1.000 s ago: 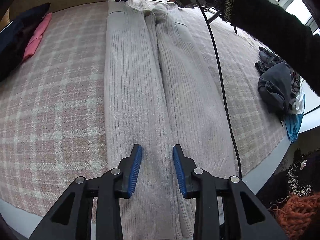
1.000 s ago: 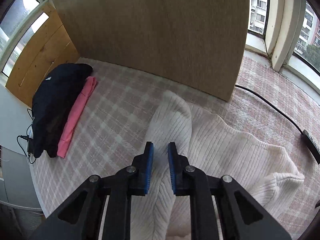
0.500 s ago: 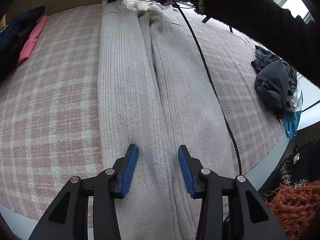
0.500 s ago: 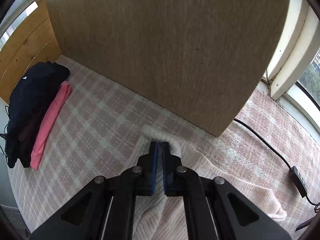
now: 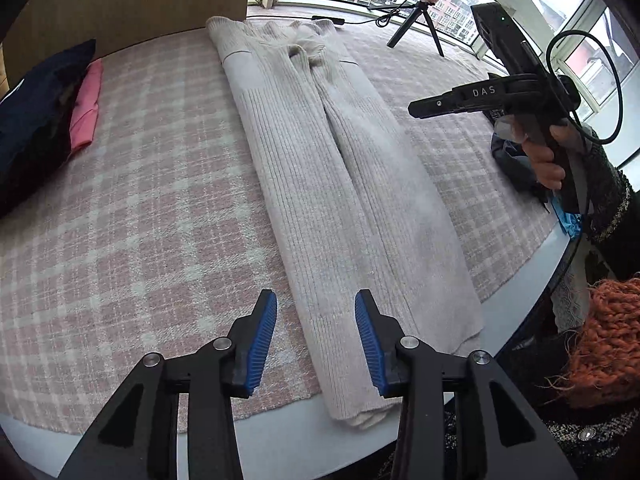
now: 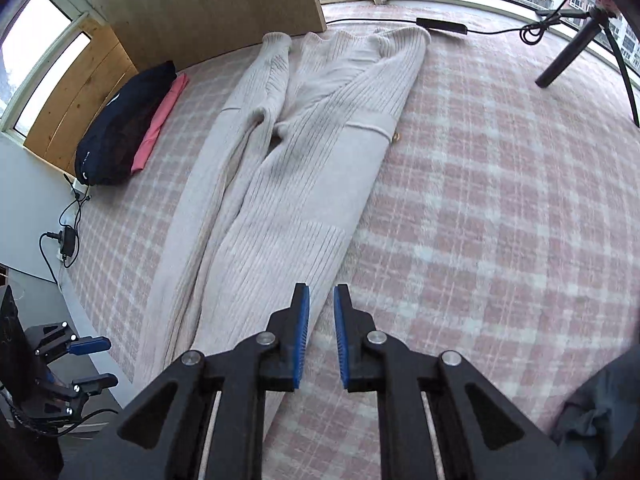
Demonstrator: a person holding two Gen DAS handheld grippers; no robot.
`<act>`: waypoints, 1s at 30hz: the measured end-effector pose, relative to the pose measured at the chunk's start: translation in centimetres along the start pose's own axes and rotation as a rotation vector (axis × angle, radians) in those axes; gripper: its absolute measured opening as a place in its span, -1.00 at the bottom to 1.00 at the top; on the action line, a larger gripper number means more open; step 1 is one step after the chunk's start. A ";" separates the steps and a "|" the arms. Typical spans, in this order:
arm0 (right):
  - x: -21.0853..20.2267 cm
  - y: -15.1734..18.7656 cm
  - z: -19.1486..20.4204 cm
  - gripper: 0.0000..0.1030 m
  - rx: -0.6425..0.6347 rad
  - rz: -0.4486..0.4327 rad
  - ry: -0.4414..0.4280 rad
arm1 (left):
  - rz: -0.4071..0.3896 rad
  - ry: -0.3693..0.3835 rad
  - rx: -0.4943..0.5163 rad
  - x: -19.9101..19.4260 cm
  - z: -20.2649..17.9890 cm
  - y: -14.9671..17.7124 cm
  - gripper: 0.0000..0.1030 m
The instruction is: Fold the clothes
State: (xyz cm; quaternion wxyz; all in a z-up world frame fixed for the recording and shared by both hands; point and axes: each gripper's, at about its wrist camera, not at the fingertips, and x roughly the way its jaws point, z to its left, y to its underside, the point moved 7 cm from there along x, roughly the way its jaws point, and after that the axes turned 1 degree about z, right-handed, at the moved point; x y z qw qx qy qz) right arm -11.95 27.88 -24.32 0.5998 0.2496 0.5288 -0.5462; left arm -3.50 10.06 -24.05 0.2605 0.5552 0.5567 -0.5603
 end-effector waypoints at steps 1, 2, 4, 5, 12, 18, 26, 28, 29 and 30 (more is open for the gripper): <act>0.1 1.8 0.9 -0.71 0.014 0.002 -0.003 | 0.014 0.001 0.042 0.2 -0.4 0.1 -0.25; 0.0 3.4 1.9 -0.71 0.017 0.002 -0.007 | 0.026 0.005 0.089 0.4 -0.8 0.3 -0.25; -0.2 6.4 4.1 -0.71 0.018 -0.005 -0.015 | 0.045 0.051 0.175 0.4 -1.7 0.8 -0.25; -0.2 7.4 5.2 -0.71 0.011 -0.011 -0.017 | 0.053 0.067 0.209 0.4 -2.0 1.1 -0.25; 1.9 10.0 7.3 -0.74 -0.048 -0.027 0.096 | 0.063 0.152 0.310 1.0 -3.9 1.4 -0.25; -0.3 7.6 4.8 -0.63 0.050 -0.055 0.158 | 0.049 0.170 0.383 0.9 -5.8 1.1 -0.24; 1.9 1.0 3.6 -0.40 0.024 -0.124 0.137 | 0.033 0.237 0.416 3.0 -10.2 -0.5 -0.24; 4.1 1.2 3.2 -0.51 -0.056 -0.052 0.207 | 0.067 0.235 0.439 5.0 -11.5 -0.1 -0.24; 4.1 1.3 2.9 -0.52 -0.058 -0.034 0.214 | 0.071 0.231 0.447 5.3 -11.8 0.1 -0.24; 3.5 1.3 2.5 -0.55 -0.041 -0.024 0.208 | 0.066 0.225 0.452 5.4 -12.1 0.2 -0.23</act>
